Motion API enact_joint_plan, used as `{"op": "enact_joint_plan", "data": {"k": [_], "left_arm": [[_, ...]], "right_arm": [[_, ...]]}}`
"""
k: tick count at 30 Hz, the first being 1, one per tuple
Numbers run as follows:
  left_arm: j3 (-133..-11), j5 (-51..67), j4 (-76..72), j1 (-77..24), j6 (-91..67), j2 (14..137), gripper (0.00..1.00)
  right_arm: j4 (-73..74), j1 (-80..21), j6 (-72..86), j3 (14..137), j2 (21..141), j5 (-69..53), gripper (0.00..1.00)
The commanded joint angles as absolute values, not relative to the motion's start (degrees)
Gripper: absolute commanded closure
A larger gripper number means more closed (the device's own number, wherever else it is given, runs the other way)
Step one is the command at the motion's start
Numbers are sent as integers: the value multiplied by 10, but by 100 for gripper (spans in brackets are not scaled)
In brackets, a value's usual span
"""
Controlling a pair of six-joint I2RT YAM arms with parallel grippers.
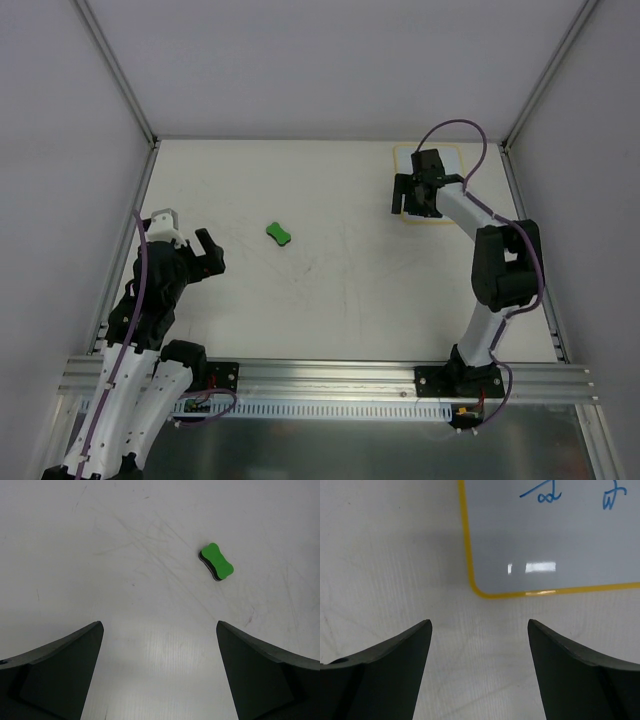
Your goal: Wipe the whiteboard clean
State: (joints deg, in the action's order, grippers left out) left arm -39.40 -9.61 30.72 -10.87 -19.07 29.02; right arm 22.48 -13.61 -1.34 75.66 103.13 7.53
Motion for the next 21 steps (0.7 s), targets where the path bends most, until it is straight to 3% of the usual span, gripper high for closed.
{"op": "enact_joint_plan", "data": {"k": [1, 10, 18, 21], "left_arm": [[-388, -110, 287, -106, -185, 281, 1], [-388, -100, 287, -106, -184, 280, 1], [-390, -94, 287, -106, -183, 280, 1], [-390, -94, 287, -105, -183, 279, 1]], "right_arm": [[207, -145, -1, 802, 1070, 99, 19], [210, -153, 24, 847, 1150, 112, 49], [213, -154, 40, 852, 1184, 98, 56], [221, -163, 46, 839, 1179, 114, 72]]}}
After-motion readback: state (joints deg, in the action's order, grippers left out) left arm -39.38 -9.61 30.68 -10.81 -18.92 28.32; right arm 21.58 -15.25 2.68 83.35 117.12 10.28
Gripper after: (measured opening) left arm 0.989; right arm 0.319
